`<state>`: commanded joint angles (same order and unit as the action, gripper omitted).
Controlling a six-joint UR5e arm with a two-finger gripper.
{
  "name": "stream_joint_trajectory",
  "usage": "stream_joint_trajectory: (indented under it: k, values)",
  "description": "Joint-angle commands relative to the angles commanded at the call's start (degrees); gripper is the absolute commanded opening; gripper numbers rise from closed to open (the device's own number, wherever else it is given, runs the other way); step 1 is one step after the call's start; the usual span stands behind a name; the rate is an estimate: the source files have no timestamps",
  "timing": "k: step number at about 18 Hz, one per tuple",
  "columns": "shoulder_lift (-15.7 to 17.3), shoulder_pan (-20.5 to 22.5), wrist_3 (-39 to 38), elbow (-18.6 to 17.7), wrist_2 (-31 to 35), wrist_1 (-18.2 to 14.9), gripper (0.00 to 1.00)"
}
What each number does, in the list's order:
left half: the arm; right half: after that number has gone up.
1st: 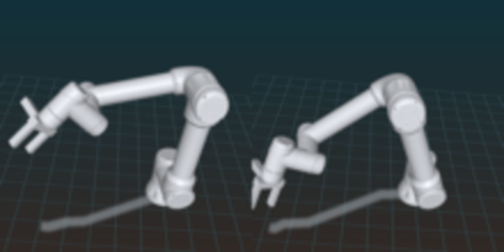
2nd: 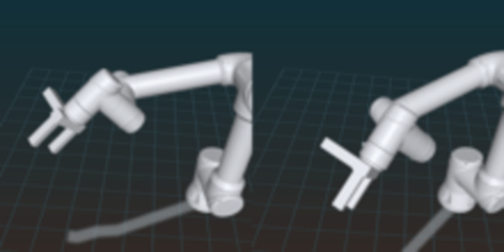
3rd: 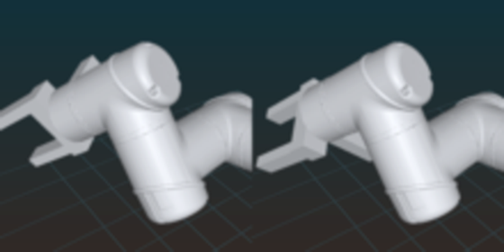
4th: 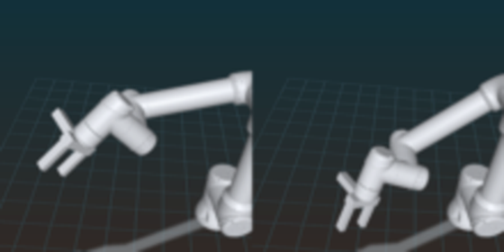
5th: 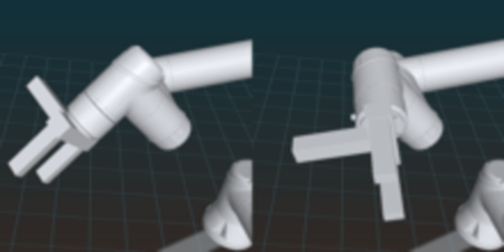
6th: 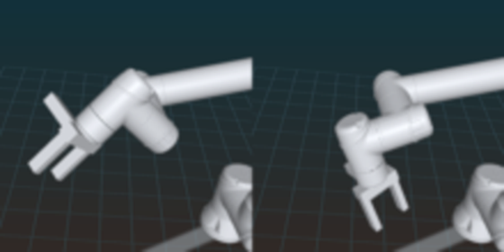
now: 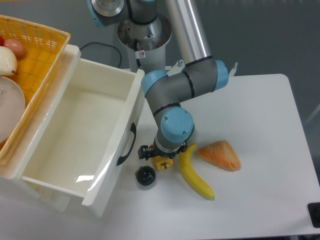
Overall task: Pick up the yellow pepper
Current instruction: 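Close the gripper fingers around the yellow bell pepper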
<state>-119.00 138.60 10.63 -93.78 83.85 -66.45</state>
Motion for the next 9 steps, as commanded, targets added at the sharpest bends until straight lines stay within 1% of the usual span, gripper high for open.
stream_joint_trajectory:
  k: [2,3,4,5,9]
  values:
    - [0.0,0.0,0.0,0.0,0.35,0.0,0.88]
    - [0.0,0.0,0.09,0.0,0.44,-0.09,0.8]
    - [0.0,0.0,0.09,0.17,0.44,0.0,0.75]
    - [0.0,0.0,0.18,0.18,0.44,0.0,0.69]
    - [0.0,0.0,0.44,0.79,0.44,-0.09,0.62]
